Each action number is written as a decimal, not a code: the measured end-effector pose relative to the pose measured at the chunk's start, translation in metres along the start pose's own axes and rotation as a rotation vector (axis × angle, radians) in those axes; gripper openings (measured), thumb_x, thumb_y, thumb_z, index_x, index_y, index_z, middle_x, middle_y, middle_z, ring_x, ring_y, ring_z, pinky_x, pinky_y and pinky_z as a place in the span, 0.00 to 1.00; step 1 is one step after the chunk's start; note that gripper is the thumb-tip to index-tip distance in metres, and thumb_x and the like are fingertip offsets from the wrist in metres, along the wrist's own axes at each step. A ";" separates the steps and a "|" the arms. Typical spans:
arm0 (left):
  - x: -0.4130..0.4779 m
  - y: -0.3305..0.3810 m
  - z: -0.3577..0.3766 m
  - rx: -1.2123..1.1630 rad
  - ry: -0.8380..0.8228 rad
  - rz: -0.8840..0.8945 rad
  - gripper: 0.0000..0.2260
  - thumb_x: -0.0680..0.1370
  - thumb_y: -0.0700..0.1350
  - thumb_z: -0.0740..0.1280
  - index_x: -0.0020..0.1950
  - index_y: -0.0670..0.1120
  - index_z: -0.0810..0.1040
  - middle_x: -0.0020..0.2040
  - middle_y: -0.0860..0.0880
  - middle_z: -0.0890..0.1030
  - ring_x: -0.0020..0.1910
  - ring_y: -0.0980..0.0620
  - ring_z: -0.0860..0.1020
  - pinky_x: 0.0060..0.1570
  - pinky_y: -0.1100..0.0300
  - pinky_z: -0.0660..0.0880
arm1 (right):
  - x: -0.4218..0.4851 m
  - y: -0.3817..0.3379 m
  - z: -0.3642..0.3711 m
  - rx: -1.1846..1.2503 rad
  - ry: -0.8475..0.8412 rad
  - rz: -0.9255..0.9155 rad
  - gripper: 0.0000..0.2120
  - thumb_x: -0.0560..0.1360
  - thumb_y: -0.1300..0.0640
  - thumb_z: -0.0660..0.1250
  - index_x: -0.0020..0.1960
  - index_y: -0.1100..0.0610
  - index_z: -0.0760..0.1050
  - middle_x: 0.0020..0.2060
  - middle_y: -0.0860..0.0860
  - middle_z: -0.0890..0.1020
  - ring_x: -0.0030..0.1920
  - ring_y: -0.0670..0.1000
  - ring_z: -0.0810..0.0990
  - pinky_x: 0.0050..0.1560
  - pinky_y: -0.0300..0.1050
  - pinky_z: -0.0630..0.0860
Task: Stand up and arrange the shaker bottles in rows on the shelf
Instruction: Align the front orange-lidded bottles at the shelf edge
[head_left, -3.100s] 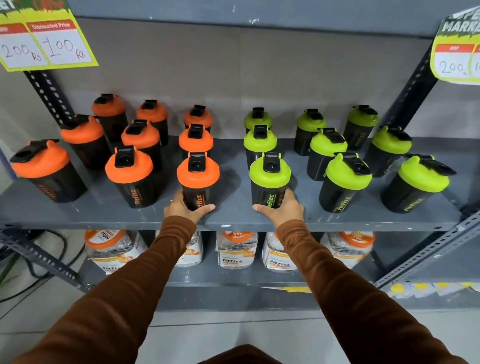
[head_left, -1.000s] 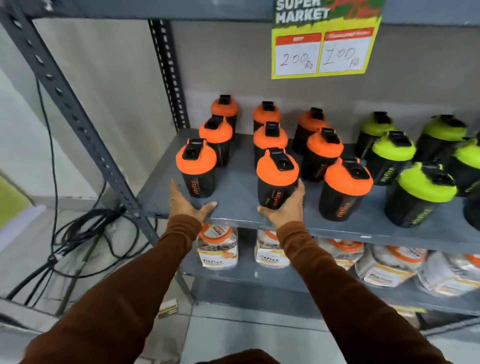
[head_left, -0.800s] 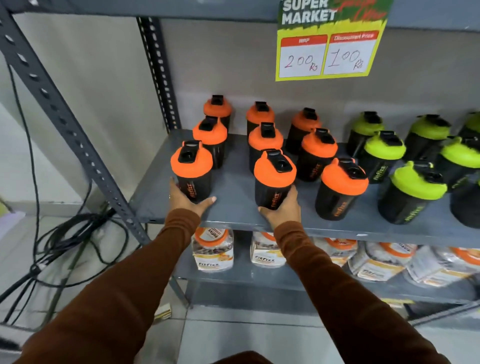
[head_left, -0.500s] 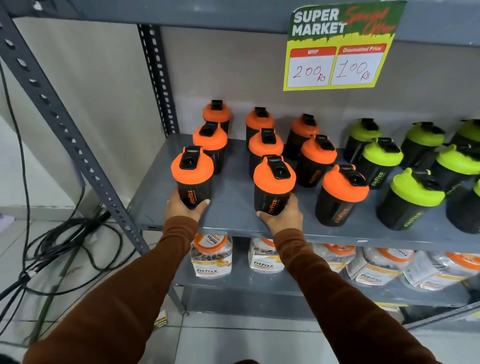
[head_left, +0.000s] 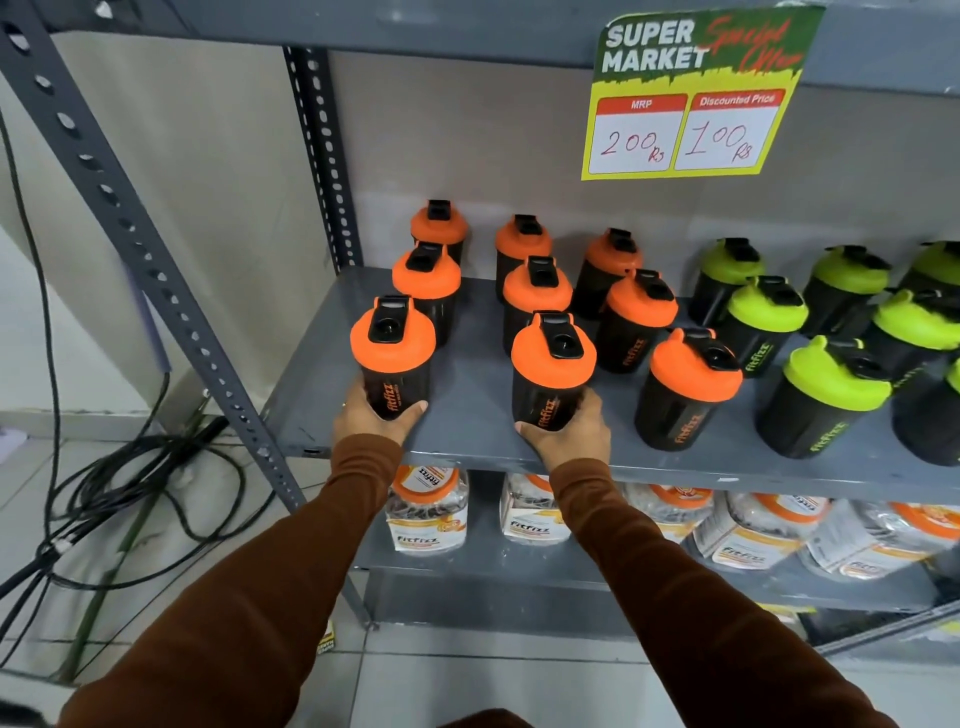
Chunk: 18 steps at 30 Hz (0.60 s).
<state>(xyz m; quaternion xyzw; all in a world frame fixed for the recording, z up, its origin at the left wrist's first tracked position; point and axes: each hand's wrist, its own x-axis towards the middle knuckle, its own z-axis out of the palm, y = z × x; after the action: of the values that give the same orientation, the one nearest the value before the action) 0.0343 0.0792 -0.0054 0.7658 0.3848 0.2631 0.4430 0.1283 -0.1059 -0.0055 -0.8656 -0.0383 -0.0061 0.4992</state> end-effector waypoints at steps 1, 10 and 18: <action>-0.001 0.000 -0.001 -0.002 -0.004 -0.002 0.31 0.64 0.51 0.76 0.63 0.44 0.69 0.60 0.41 0.78 0.57 0.38 0.76 0.59 0.43 0.73 | -0.001 0.000 0.000 -0.001 -0.001 -0.001 0.36 0.59 0.55 0.81 0.62 0.58 0.67 0.59 0.57 0.79 0.59 0.59 0.77 0.62 0.53 0.73; -0.004 0.000 -0.002 0.023 0.002 -0.039 0.32 0.64 0.52 0.76 0.63 0.44 0.69 0.59 0.40 0.78 0.56 0.37 0.76 0.58 0.43 0.72 | -0.003 -0.001 -0.001 -0.005 -0.021 0.000 0.36 0.60 0.55 0.80 0.62 0.58 0.66 0.60 0.58 0.78 0.60 0.60 0.76 0.63 0.55 0.73; -0.007 0.001 -0.002 0.041 0.004 -0.038 0.31 0.64 0.54 0.75 0.62 0.45 0.70 0.58 0.41 0.79 0.55 0.37 0.76 0.57 0.43 0.73 | -0.003 0.000 -0.001 0.003 -0.030 0.004 0.36 0.60 0.55 0.80 0.62 0.57 0.66 0.60 0.57 0.77 0.61 0.59 0.76 0.63 0.55 0.72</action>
<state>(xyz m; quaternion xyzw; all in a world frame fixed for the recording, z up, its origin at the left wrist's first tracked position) 0.0292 0.0744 -0.0035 0.7666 0.4055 0.2485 0.4314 0.1254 -0.1067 -0.0051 -0.8651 -0.0439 0.0078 0.4997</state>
